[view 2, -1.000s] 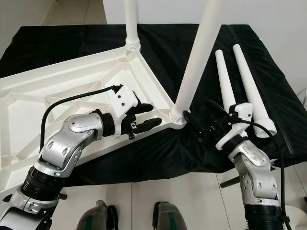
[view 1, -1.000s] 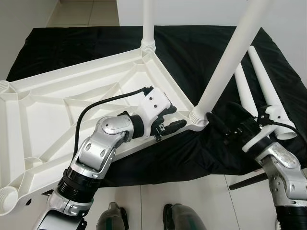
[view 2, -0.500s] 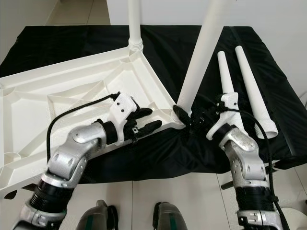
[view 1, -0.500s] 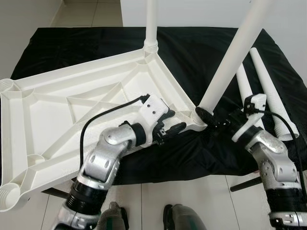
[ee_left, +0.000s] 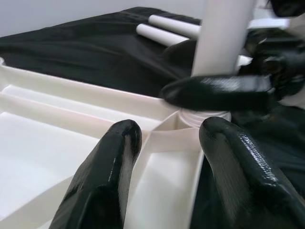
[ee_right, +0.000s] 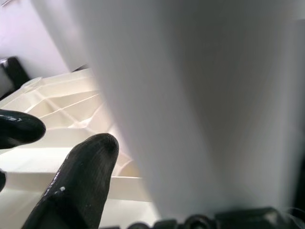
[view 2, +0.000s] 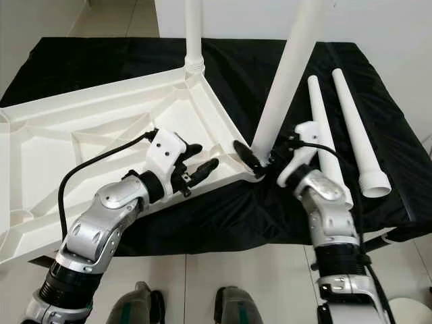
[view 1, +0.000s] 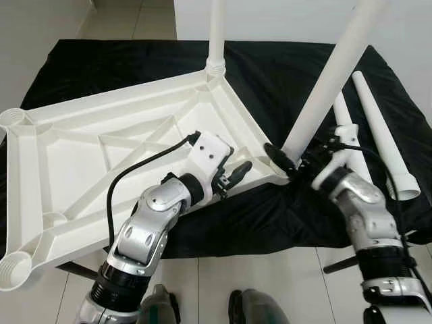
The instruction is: Building children table
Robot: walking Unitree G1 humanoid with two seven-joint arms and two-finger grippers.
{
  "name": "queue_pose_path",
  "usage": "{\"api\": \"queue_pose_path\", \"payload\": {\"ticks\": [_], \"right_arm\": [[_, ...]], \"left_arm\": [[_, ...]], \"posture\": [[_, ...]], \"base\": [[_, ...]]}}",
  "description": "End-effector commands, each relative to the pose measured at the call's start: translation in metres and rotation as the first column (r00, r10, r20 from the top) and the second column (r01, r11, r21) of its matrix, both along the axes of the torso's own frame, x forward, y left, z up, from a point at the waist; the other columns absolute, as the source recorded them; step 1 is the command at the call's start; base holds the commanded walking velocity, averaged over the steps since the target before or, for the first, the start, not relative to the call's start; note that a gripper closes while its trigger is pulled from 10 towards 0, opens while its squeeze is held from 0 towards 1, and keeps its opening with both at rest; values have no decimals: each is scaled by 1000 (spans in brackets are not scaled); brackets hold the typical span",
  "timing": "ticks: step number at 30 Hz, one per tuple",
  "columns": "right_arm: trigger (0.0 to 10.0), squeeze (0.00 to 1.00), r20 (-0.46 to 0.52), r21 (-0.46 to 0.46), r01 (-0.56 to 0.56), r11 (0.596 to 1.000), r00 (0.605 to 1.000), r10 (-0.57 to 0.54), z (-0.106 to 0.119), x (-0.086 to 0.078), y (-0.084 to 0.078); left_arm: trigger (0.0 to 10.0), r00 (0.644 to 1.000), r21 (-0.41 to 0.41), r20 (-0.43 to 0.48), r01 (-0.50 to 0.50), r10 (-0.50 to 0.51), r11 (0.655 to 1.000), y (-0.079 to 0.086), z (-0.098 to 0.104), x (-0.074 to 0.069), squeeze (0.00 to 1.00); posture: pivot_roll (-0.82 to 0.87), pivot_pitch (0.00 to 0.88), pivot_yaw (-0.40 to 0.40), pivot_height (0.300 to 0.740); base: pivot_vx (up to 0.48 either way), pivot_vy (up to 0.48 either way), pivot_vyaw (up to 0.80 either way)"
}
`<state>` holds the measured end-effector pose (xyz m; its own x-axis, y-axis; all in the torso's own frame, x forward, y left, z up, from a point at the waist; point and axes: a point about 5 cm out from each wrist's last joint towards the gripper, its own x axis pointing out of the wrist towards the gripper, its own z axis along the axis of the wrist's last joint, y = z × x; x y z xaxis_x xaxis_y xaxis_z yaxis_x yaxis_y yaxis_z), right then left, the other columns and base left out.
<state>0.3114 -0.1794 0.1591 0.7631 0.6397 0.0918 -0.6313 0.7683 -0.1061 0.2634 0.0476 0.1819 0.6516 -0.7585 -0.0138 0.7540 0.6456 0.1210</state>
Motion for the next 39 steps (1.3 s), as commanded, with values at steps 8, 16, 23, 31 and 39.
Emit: {"api": "queue_pose_path", "payload": {"ticks": [8, 16, 23, 31, 39], "right_arm": [[5451, 0, -10, -46, -33, 998, 999, 32, -5, 7, 2], [2235, 0, -9, -60, -11, 998, 1000, 11, -5, 11, -8], [0, 0, -25, -39, 23, 999, 999, -24, -10, 9, -13], [10000, 0, -73, 0, 96, 995, 993, -95, -16, 5, -9], [10000, 0, -61, -1, 351, 936, 935, -350, -9, 10, -3]], "left_arm": [[10000, 998, 33, 1, 63, -63, 998, -3, -4, -8, 0], [10000, 998, 40, 3, 65, -65, 997, -2, -4, -9, 0], [10000, 998, 43, 2, 68, -68, 997, -2, -4, -8, 0], [10000, 998, 41, 0, 66, -66, 997, -2, -4, -8, 0], [10000, 998, 41, -2, 65, -65, 997, -2, -3, -8, 0]], "posture": [[-100, 2, -28, 740], [-105, 4, -25, 740], [-113, 15, -20, 740], [-118, 28, -18, 740], [-127, 40, -12, 740]], "base": [[0, 0, 0], [0, 0, 0], [0, 0, 0], [0, 0, 0], [0, 0, 0]]}}
